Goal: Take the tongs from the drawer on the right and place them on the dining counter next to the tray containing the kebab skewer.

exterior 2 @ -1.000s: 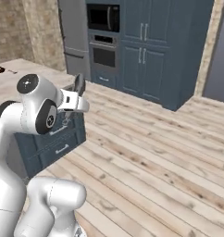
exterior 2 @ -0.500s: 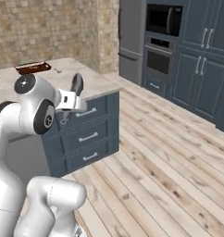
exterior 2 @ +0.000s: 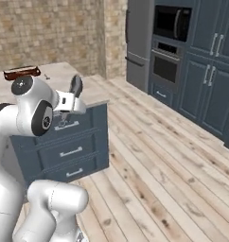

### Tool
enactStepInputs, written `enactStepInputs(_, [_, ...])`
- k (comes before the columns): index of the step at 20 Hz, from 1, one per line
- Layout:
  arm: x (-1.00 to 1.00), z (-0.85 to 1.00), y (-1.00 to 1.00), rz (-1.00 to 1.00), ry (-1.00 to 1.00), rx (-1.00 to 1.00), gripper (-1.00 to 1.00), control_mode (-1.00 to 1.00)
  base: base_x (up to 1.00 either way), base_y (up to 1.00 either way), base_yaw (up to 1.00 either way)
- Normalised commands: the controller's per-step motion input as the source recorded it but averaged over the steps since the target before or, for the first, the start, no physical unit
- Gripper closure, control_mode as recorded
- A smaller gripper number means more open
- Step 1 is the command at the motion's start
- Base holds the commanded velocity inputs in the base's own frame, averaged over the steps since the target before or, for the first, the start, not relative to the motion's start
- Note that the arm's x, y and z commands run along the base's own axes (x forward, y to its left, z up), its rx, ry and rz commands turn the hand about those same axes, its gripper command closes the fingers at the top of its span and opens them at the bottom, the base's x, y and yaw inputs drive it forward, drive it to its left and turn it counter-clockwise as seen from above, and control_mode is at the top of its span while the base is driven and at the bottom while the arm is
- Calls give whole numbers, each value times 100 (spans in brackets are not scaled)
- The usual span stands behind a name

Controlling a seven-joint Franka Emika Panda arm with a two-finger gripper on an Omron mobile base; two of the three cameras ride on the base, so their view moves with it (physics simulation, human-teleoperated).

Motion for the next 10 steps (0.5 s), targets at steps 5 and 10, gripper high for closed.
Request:
enactStepInputs(5, [0,0,0,0,0,0,100,100,86,-53,22])
enactStepInputs(10, [0,0,0,0,0,0,100,100,100,-44,35])
